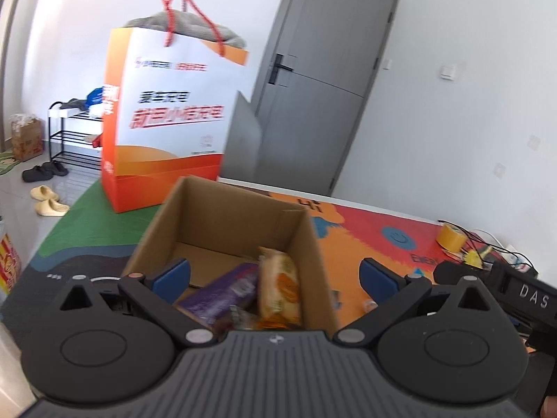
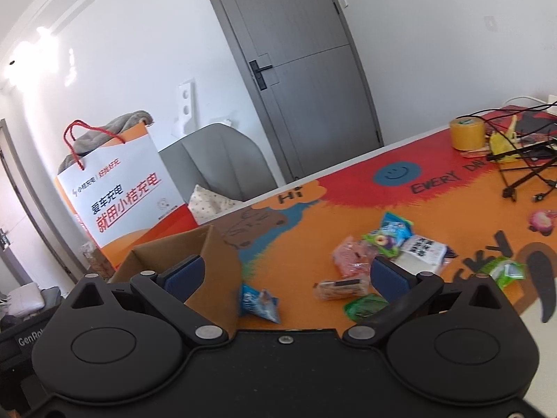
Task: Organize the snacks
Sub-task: 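Grasp the green packet with the left tool while the right grasps a green-silver packet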
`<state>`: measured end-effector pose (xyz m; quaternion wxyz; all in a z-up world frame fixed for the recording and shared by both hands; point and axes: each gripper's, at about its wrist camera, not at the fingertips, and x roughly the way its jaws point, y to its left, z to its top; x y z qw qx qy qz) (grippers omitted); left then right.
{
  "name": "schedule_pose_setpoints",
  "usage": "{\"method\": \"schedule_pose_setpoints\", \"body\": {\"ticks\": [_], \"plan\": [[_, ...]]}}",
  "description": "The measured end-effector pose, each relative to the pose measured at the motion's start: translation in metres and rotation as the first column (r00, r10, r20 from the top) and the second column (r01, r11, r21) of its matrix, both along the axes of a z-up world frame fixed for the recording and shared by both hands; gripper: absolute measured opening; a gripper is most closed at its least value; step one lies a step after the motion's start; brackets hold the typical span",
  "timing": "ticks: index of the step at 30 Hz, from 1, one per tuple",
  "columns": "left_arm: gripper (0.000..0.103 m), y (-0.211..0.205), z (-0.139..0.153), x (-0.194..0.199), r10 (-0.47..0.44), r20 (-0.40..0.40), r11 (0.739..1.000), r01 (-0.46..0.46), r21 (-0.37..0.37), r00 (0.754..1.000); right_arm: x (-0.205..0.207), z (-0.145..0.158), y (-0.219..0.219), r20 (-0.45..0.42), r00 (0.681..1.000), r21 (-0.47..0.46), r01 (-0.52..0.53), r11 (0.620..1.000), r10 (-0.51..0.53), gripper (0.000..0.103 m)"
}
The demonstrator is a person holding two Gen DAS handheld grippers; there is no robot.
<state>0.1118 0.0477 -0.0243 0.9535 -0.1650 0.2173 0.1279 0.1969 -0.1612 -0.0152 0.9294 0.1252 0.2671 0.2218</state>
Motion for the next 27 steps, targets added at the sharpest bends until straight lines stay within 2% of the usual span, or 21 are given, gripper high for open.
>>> {"method": "schedule_pose_setpoints", "body": {"ticks": [15,27], "plan": [[0.103,-0.055,0.001,0.026,-0.126,-0.014,0.992,0.126,0.010,0.992,0.000,-0.008,-0.068,-0.016,0.990,-0.024,0.140,0.990,-0.141,0.103],[0.102,-0.095,-0.014,0.050,-0.216,-0.055,0.976,0.217,0.017,0.975,0.009,-0.028,-0.109,-0.069,0.974,-0.027,0.216,0.976,-0.217,0.103]]}}
